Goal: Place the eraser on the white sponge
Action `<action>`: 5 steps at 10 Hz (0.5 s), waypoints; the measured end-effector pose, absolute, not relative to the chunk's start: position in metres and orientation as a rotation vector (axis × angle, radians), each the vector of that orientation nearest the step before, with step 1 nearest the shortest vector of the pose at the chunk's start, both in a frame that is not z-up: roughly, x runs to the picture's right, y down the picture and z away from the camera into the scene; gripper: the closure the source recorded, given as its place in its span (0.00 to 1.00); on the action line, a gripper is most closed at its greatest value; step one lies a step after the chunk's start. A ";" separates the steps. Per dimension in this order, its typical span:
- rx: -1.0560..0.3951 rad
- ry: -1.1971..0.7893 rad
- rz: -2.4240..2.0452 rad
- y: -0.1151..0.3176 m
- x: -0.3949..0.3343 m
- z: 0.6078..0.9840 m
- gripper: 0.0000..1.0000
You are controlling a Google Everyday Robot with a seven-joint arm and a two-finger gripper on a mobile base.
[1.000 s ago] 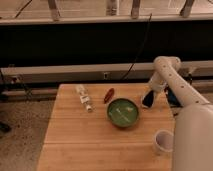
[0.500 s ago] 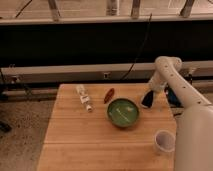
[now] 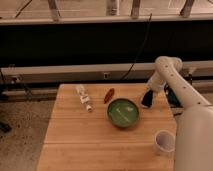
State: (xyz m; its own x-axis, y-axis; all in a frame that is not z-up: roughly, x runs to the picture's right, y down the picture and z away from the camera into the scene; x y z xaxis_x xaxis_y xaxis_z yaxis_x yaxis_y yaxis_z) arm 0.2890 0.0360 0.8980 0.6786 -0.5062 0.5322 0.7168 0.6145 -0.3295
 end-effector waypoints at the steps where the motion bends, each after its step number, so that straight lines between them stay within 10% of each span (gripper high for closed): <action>1: -0.551 -0.412 -0.724 0.035 0.289 0.899 0.20; 5: -0.494 -0.394 -0.686 0.015 0.307 0.890 0.24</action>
State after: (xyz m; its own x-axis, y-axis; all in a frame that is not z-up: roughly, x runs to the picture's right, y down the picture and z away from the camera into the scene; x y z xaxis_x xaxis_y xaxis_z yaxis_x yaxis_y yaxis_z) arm 0.3070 0.0155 0.8900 0.7091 -0.5003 0.4968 0.6813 0.6676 -0.3002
